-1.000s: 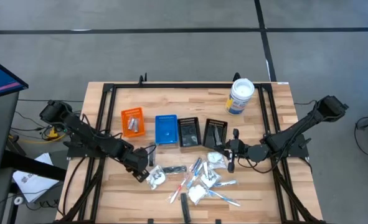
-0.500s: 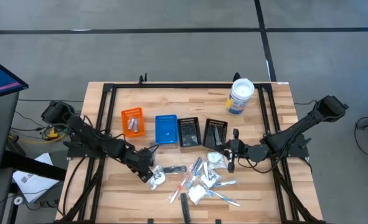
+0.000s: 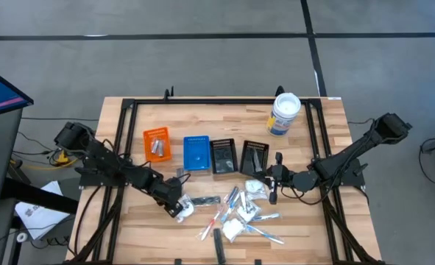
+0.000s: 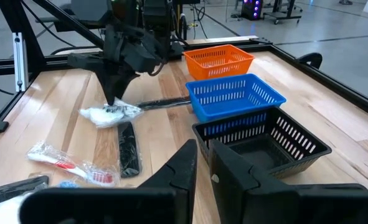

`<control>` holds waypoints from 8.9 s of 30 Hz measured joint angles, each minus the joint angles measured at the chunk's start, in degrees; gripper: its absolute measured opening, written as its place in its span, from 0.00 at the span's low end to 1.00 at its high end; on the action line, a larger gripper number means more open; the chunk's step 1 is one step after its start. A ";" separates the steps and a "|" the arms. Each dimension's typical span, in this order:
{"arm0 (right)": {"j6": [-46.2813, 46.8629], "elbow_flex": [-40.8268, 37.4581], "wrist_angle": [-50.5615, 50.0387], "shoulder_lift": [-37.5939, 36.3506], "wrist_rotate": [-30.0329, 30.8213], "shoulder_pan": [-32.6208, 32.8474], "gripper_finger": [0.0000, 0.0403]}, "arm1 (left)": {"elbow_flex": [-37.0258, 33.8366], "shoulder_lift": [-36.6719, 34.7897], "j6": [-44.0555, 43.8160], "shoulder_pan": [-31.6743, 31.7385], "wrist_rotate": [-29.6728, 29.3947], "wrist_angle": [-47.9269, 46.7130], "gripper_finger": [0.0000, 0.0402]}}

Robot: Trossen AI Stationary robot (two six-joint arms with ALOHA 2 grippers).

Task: Pick & Place Travel size toiletries
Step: Put the pack of cotton buds into the blue bin

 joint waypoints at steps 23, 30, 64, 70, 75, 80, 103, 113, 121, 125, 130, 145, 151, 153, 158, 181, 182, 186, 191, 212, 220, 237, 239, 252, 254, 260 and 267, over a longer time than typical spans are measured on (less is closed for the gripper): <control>20.46 13.25 -4.05 7.05 -39.95 -15.53 0.30 | 0.04 -12.88 40.76 1.47 -24.35 17.40 0.02; 18.74 28.62 -18.20 16.17 -43.66 -16.90 0.51 | 0.07 -6.46 47.30 4.82 -24.65 23.02 0.02; 14.92 48.94 -34.58 31.74 -45.07 -21.34 0.13 | 0.76 -8.98 60.57 4.22 -31.44 25.07 0.02; 19.22 49.35 -34.87 31.17 -48.04 -23.90 0.02 | 0.76 -9.93 60.37 3.88 -31.28 24.50 0.13; 22.28 51.87 -34.59 30.71 -52.30 -27.23 0.01 | 0.74 -15.20 60.33 3.68 -31.87 21.70 0.24; 24.47 52.70 -34.16 30.56 -52.83 -31.12 0.00 | -1.11 -23.73 60.48 3.68 -33.19 20.27 0.35; 40.12 51.56 -31.20 39.86 -41.08 -37.48 0.00 | -10.00 -51.42 71.20 3.37 -34.05 34.78 0.42; 43.59 54.94 -42.37 40.30 -40.20 -38.44 0.00 | -10.01 -50.47 74.69 3.37 -32.15 35.92 0.42; 49.41 57.89 -45.05 40.06 -38.38 -36.81 0.00 | -10.01 -49.78 77.65 3.42 -32.47 34.46 0.42; 49.53 58.55 -45.53 40.09 -37.39 -37.07 0.00 | -10.02 -50.17 79.05 3.42 -32.54 34.52 0.42; 49.54 58.93 -47.09 40.14 -37.23 -37.02 0.00 | -10.01 -50.33 80.84 3.68 -33.10 35.99 0.42; 49.34 58.88 -44.74 45.57 -37.61 -36.88 0.00 | -10.01 -50.44 82.24 3.68 -33.03 38.01 0.42; 48.96 58.90 -45.21 45.75 -38.86 -37.35 0.09 | -10.01 -50.44 81.92 3.26 -33.01 37.91 0.42; 48.88 58.90 -45.23 45.75 -38.79 -37.70 0.13 | -10.01 -50.44 81.86 2.59 -32.97 37.91 0.42; 46.91 58.90 -44.94 45.75 -38.62 -37.98 0.23 | -10.01 -50.44 81.84 1.51 -32.94 37.93 0.42; 21.96 58.88 -37.86 23.65 -44.71 -24.28 0.40 | -10.01 -50.16 74.16 1.47 -19.31 37.39 0.42; 21.84 58.88 -37.87 23.36 -44.69 -22.63 0.40 | -10.01 -50.15 73.14 1.47 -18.62 37.50 0.41; 21.84 58.90 -38.54 23.93 -44.67 -16.01 0.37 | -10.01 -48.63 71.40 1.47 -16.23 37.57 0.39; 23.29 58.88 -43.19 27.33 -43.68 -8.50 0.32 | -9.99 -45.68 71.21 1.82 -15.68 38.10 0.36; 55.85 58.97 -75.76 34.50 -28.54 8.76 0.18 | 2.55 -2.39 61.86 0.05 2.07 37.20 0.26; 60.37 57.81 -73.13 36.66 -28.52 10.15 0.18 | 7.56 2.46 66.57 -0.28 2.19 31.75 0.24; 67.94 43.00 -43.56 37.18 -31.85 7.59 0.32 | 4.50 -7.49 70.02 -6.81 -4.18 31.18 0.22; 68.02 40.94 -38.92 37.16 -32.88 7.62 0.37 | 3.79 -8.47 70.00 -6.77 -4.89 31.38 0.22; 70.74 36.32 -38.47 37.16 -32.67 7.29 0.45 | 3.58 -9.02 70.41 -6.57 -6.23 32.12 0.22; 70.23 36.30 -38.08 37.16 -32.15 6.87 0.43 | 3.58 -9.02 70.41 -6.57 -6.23 32.41 0.22; 67.98 36.32 -34.34 38.29 -32.84 5.88 0.33 | 3.58 -9.00 70.41 -6.57 -6.23 32.39 0.22; 67.68 36.25 -34.18 39.15 -33.14 5.62 0.28 | 3.58 -9.00 70.41 -6.57 -6.23 32.38 0.22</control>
